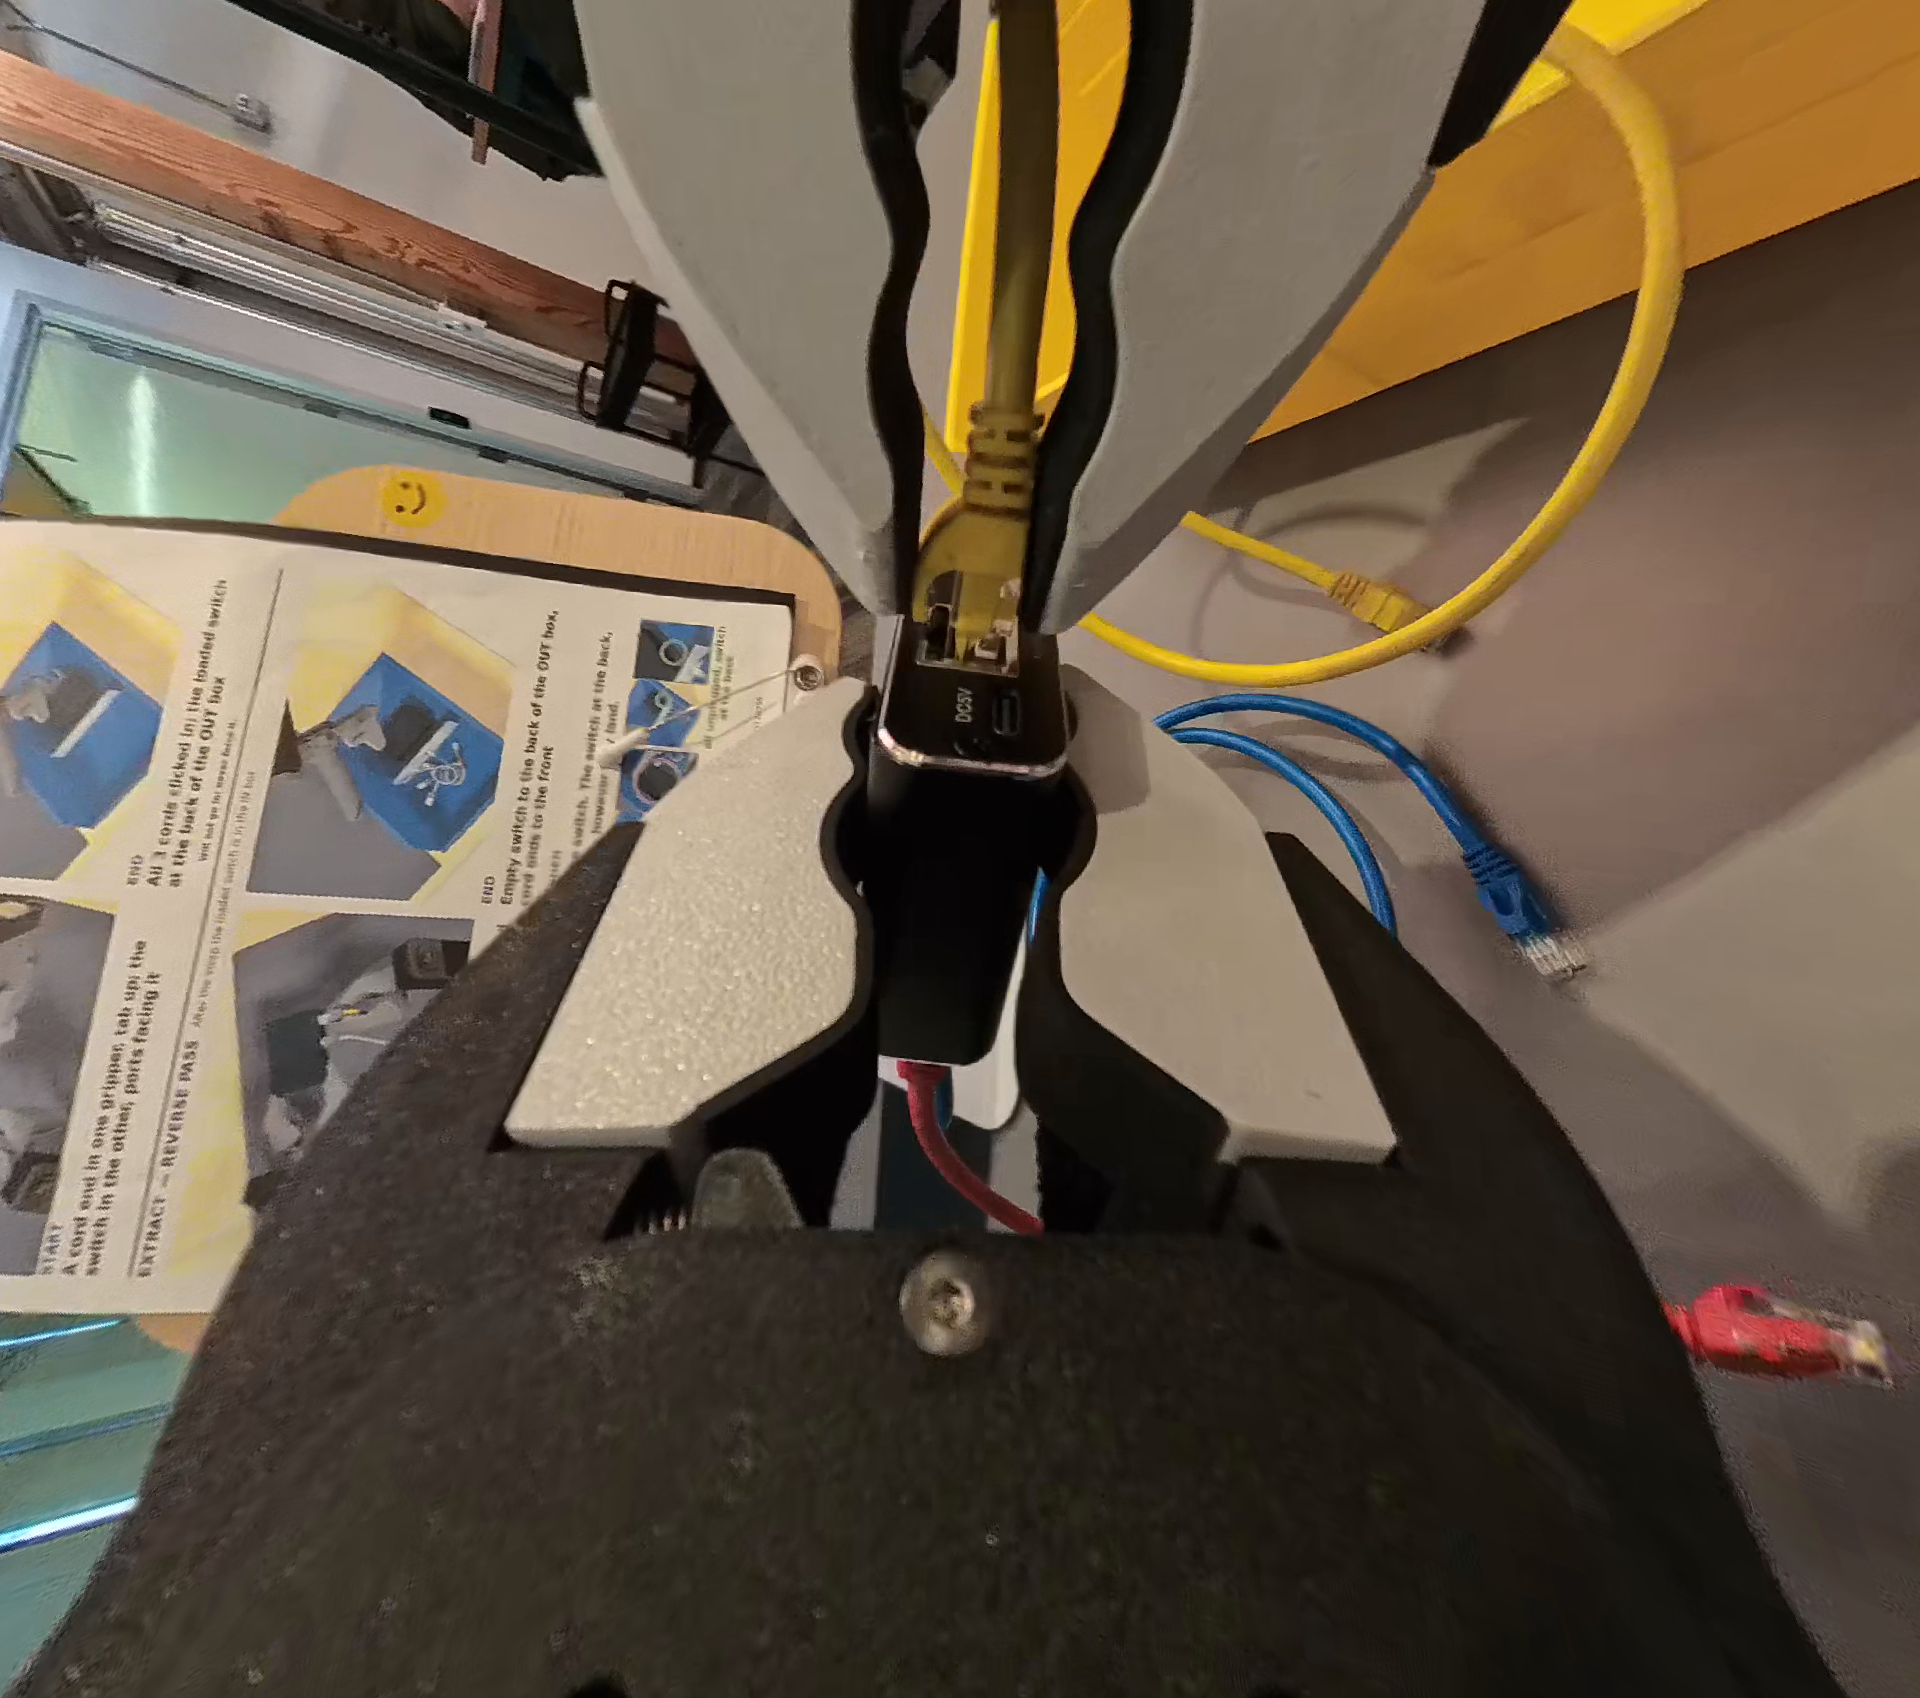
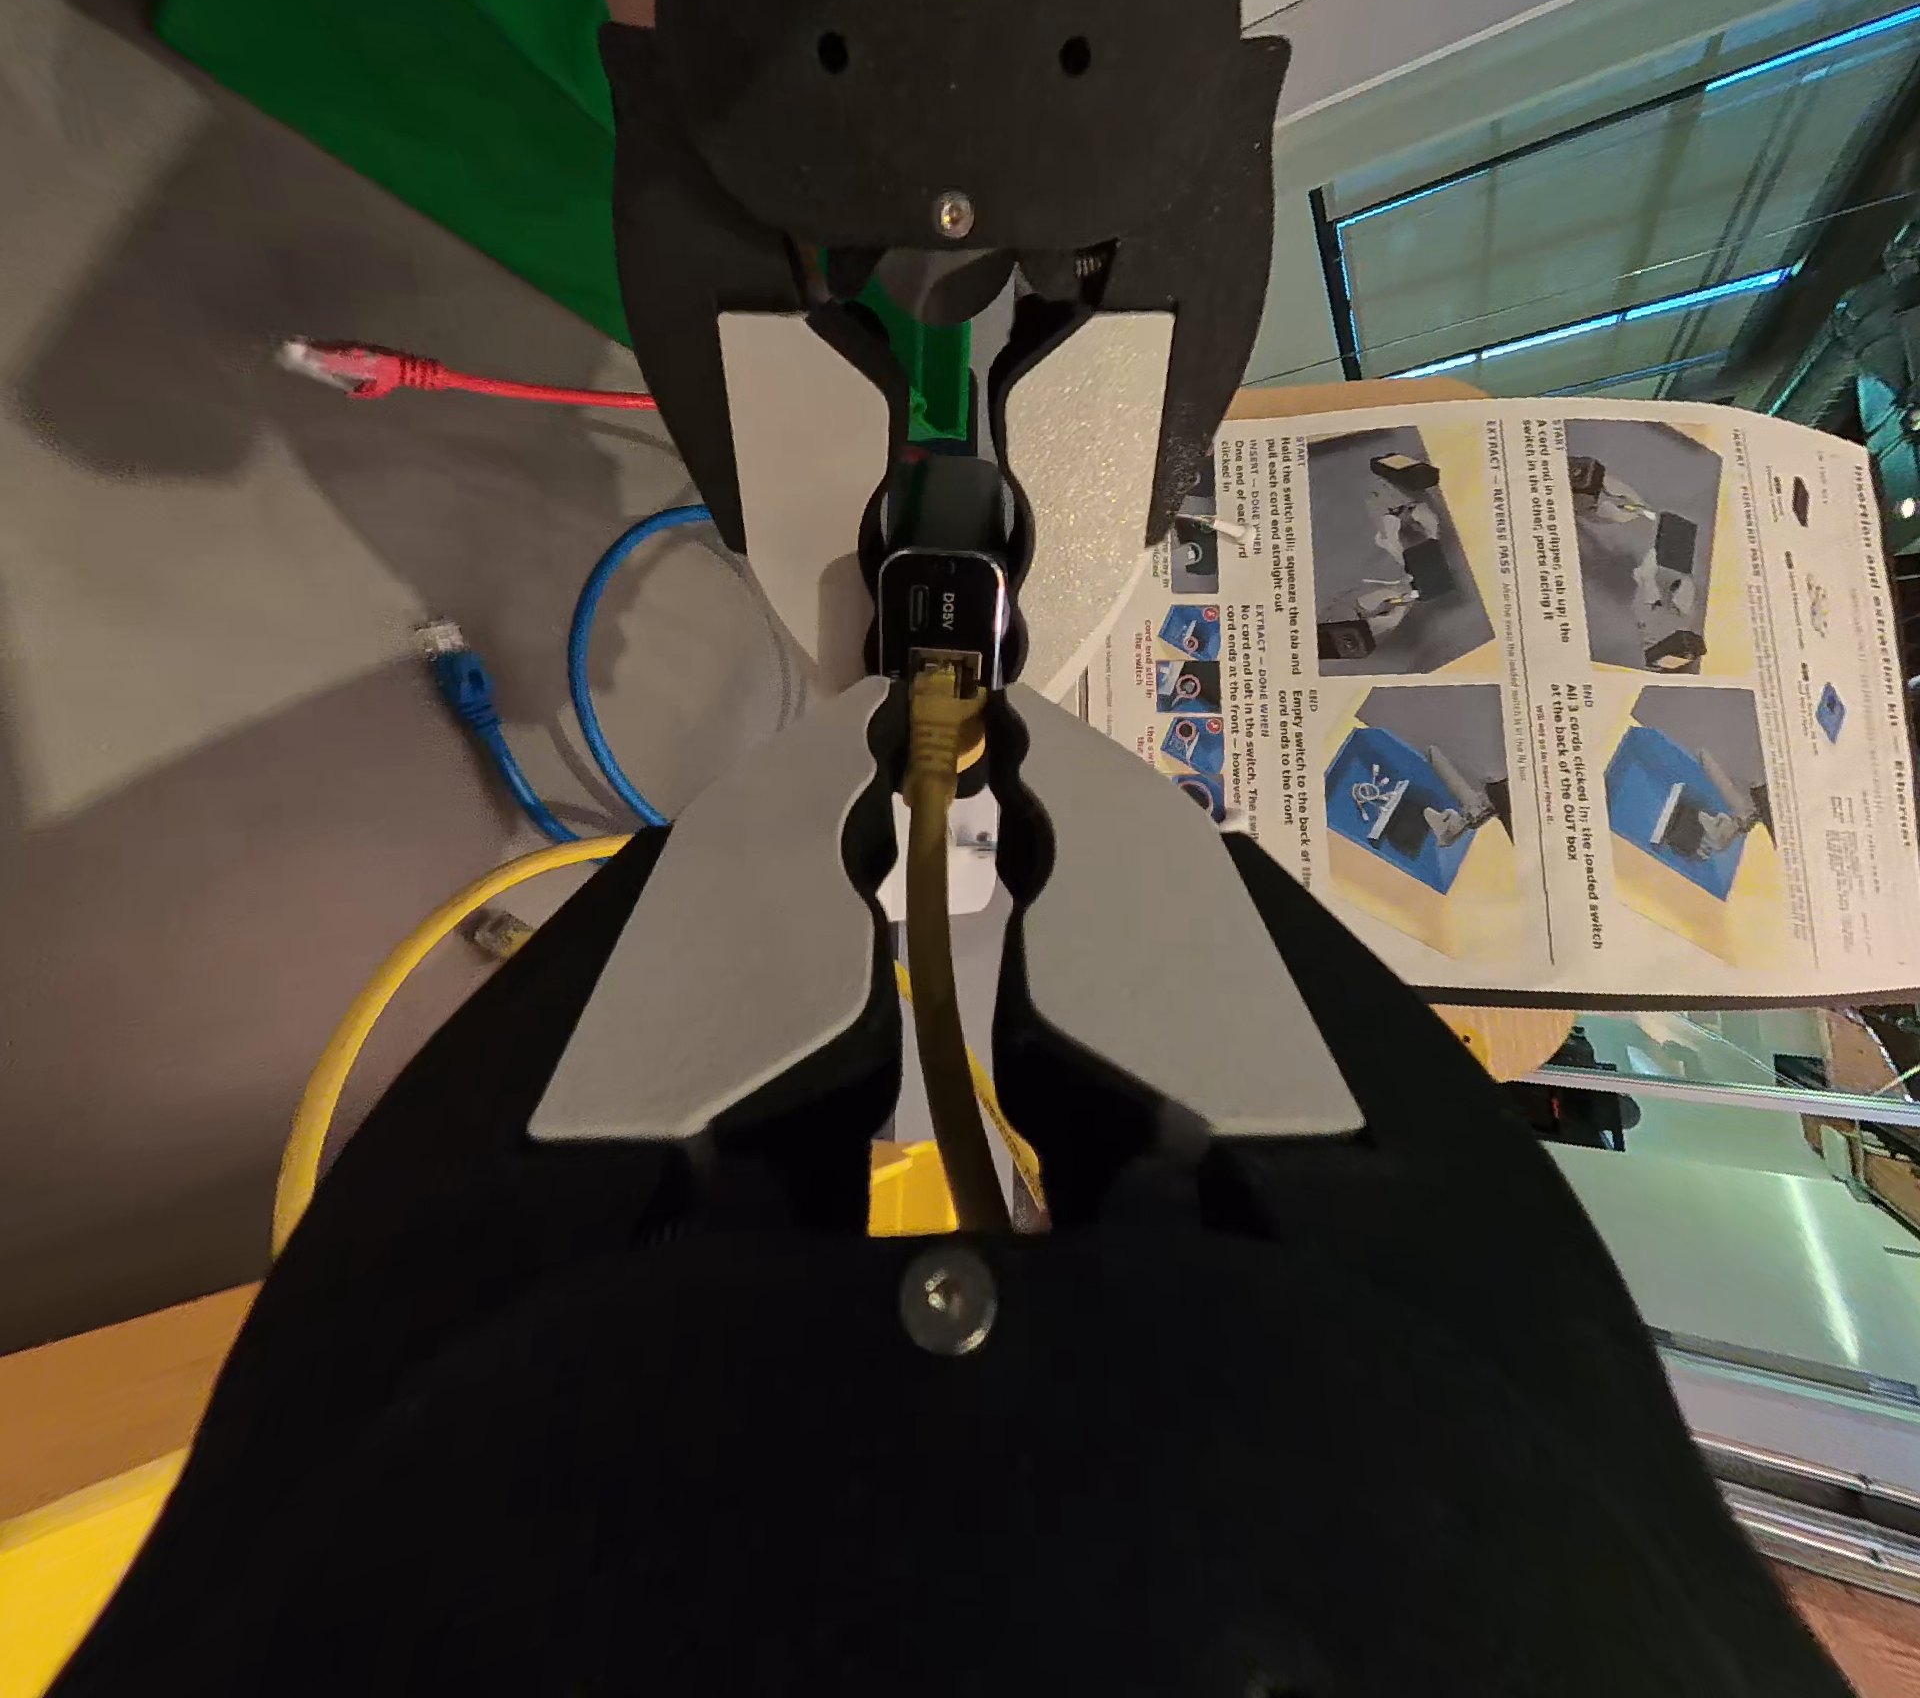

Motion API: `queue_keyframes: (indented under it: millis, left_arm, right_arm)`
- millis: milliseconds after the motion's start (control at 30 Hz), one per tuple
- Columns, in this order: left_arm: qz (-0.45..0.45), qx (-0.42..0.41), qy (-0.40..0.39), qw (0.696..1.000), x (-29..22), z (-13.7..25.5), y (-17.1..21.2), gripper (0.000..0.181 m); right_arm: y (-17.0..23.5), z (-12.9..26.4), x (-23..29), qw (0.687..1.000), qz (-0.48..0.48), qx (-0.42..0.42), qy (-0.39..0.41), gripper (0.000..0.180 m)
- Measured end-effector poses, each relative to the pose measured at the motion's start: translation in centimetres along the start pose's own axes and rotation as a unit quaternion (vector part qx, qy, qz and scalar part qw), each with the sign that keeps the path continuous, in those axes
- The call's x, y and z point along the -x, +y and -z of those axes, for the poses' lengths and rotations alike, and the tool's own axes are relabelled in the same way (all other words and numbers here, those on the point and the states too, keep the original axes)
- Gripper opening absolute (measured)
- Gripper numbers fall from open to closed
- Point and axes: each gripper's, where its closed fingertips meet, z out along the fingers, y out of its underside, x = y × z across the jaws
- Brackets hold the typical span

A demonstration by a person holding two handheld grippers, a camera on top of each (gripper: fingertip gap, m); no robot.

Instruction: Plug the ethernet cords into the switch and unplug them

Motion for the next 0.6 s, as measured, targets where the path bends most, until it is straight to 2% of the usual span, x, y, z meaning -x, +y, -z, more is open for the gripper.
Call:
queue_keyframes:
  millis: [100,200,300,500,600]
  left_arm:
    - [-0.029,-0.003,-0.063,0.998,1.0,-0.4,-0.4,0.027]
    - [-0.068,0.002,-0.12,0.99,1.6,-0.7,-0.6,0.039]
    - [-0.054,0.005,-0.15,0.987,2.3,-1.0,-0.8,0.05]
    - [-0.071,0.026,-0.138,0.988,1.9,-1.1,-0.1,0.032]
    - [-0.061,0.024,-0.141,0.988,2.3,-0.9,-0.2,0.03]
  right_arm:
    - [0.1,0.1,-0.7,1.0,-0.005,0.001,0.017,0.014]
    - [0.4,0.0,-0.9,1.0,-0.002,0.014,0.025,0.014]
    - [0.0,-0.1,-0.8,1.0,-0.001,0.012,0.022,0.014]
    - [-0.2,-0.4,-0.6,0.999,0.026,0.002,0.029,0.015]
    - [-0.4,-0.3,-0.9,0.998,0.039,-0.012,0.045,0.015]
